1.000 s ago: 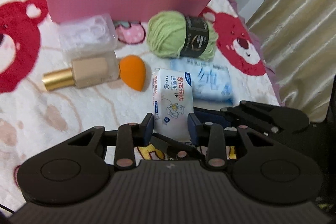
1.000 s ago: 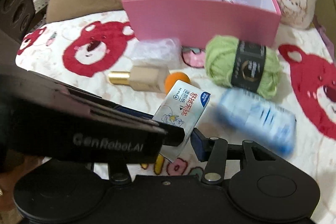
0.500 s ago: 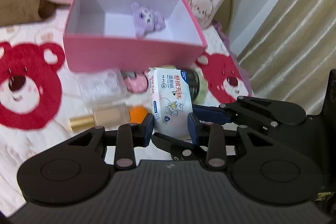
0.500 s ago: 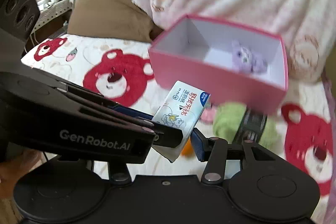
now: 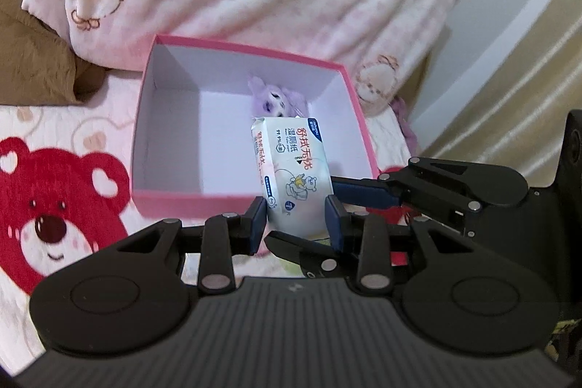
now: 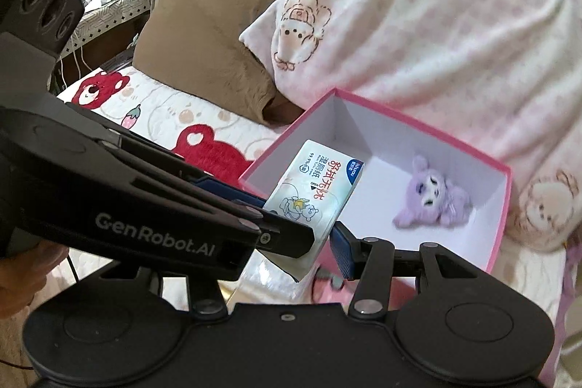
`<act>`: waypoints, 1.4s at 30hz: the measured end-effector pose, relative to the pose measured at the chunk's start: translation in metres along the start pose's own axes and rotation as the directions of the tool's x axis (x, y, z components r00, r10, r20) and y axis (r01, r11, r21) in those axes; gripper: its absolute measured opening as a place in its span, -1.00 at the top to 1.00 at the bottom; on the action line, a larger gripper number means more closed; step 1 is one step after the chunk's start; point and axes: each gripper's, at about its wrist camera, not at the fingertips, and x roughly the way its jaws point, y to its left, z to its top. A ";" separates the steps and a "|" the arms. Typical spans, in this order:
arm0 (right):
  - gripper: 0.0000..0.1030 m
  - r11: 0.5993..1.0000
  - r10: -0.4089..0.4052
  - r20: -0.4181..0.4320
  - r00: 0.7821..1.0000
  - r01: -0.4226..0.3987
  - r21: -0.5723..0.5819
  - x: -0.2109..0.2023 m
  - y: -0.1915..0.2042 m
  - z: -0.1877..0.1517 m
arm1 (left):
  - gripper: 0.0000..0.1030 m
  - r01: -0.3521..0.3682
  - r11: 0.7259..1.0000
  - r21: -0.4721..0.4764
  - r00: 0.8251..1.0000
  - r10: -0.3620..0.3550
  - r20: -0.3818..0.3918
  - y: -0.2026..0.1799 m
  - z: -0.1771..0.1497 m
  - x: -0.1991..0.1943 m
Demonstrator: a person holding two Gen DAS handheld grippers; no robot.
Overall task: Organize objects
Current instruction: 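Carry the white tissue pack with the left gripper into the pink box, then open the left gripper to release the tissue pack and lift away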
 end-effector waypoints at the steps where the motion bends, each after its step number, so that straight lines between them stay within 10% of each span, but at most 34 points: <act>1: -0.06 1.000 0.006 -0.005 1.000 -0.006 0.007 0.005 -0.007 0.006 | 0.36 -0.004 1.000 -0.008 1.000 0.004 -0.005 0.002 0.009 0.006; 28: -0.04 0.981 0.045 -0.257 0.965 0.006 0.193 0.191 -0.128 0.035 | 0.36 -0.072 0.964 -0.257 0.992 0.041 -0.120 0.080 0.076 0.198; 35: -0.13 0.966 0.124 -0.255 0.959 -0.058 0.251 0.181 -0.146 0.029 | 0.50 -0.130 0.948 -0.290 0.980 0.078 -0.182 0.087 0.075 0.218; 42: 0.04 0.996 -0.016 -0.159 0.987 0.029 0.082 0.138 -0.155 0.027 | 0.57 -0.171 0.951 -0.259 0.979 0.135 -0.151 0.073 0.084 0.218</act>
